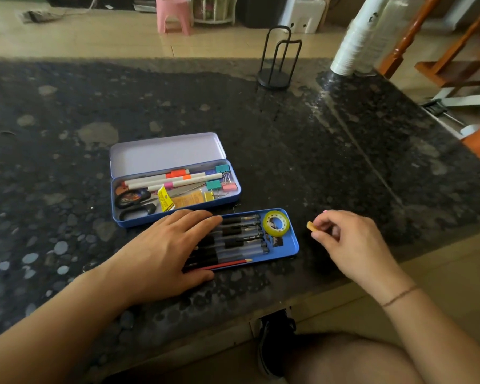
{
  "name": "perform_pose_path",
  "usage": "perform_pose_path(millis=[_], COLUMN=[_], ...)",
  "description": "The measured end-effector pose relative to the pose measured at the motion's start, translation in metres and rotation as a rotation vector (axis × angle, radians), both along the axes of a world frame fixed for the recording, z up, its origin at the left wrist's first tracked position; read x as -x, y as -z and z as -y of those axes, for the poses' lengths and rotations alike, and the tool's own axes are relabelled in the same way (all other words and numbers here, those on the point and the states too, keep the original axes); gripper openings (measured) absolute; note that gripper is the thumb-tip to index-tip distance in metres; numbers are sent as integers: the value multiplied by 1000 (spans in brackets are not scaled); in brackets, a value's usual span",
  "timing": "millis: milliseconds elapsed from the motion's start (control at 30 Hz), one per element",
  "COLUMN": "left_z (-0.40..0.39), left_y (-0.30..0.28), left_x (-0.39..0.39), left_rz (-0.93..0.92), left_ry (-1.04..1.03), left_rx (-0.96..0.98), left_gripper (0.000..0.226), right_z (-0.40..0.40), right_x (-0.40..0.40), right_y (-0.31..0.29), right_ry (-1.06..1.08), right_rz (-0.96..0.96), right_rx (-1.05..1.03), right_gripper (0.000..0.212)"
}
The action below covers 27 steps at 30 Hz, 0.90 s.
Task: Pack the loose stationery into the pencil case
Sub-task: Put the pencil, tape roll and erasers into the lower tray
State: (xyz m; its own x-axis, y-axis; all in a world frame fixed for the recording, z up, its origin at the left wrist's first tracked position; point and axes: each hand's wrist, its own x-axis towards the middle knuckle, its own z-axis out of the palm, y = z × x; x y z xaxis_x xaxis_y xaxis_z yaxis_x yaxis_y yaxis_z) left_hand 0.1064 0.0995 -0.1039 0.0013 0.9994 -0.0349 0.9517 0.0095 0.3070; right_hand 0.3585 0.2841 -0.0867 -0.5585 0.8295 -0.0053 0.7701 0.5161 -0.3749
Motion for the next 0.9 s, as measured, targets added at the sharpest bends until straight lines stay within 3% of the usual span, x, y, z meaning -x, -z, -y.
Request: perform_pose_path(millis=[100,200,367,500,633,767,900], left_z=[1,0,0,1,1,1,0], left_y=[1,2,3,4,4,5,5], left_x=[2,2,3,3,3,2,2], left_rz=[-1,-2,10,20,24,20,16], left_ry=[-3,1,4,2,6,5,5], left_rx=[-4,-3,-3,-4,-7,-1,6], left_gripper=[88,88,88,88,87,87,87], right_z=[16,25,27,29,6,2,3], right_x=[11,25,34,38,15,-20,-21], right_y=[-4,2,2,0,-8,-11,-6], right_ry=[-251,-353,-295,-249,-115,-80,-76], right_rz=[-84,-12,32,19,-56,222,81], right_rx=[-36,-65,-171,-210,-107,119,137], right_gripper=[13,13,8,21,16,34,37])
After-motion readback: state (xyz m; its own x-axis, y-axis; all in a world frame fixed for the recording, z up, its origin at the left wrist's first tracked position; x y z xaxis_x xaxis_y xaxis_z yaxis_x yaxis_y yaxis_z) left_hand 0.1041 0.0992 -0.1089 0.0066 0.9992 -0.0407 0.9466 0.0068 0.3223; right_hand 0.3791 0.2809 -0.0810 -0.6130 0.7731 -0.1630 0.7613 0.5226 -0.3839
